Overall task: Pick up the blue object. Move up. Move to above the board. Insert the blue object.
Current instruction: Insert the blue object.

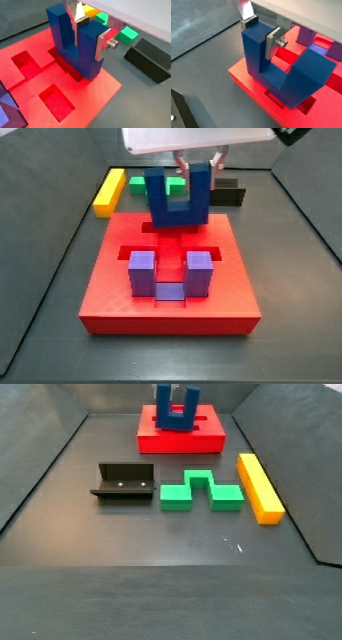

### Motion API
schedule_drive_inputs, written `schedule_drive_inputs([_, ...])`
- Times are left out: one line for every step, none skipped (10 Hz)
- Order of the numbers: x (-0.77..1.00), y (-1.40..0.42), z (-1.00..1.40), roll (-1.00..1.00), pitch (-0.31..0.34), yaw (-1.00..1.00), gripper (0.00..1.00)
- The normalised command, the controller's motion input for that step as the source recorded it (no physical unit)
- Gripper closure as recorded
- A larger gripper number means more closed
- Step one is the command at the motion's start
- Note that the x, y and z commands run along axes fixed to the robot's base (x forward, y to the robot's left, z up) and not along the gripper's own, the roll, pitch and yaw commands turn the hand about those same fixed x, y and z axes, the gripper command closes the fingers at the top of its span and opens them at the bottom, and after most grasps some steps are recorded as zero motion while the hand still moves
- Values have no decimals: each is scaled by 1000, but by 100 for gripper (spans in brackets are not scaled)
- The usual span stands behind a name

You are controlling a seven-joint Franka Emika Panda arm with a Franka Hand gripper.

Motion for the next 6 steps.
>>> schedule_drive_inputs([-120,-83,-89,-17,14,77,100])
schedule_drive_inputs([0,-134,-11,0,7,137,100])
schedule_drive_inputs([94,-183,0,0,16,206,100])
schedule_drive_inputs([131,-129,0,4,27,200,100])
schedule_drive_inputs([94,-117,0,0,30,200,100])
schedule_drive_inputs([11,-29,-37,0,20,166,100])
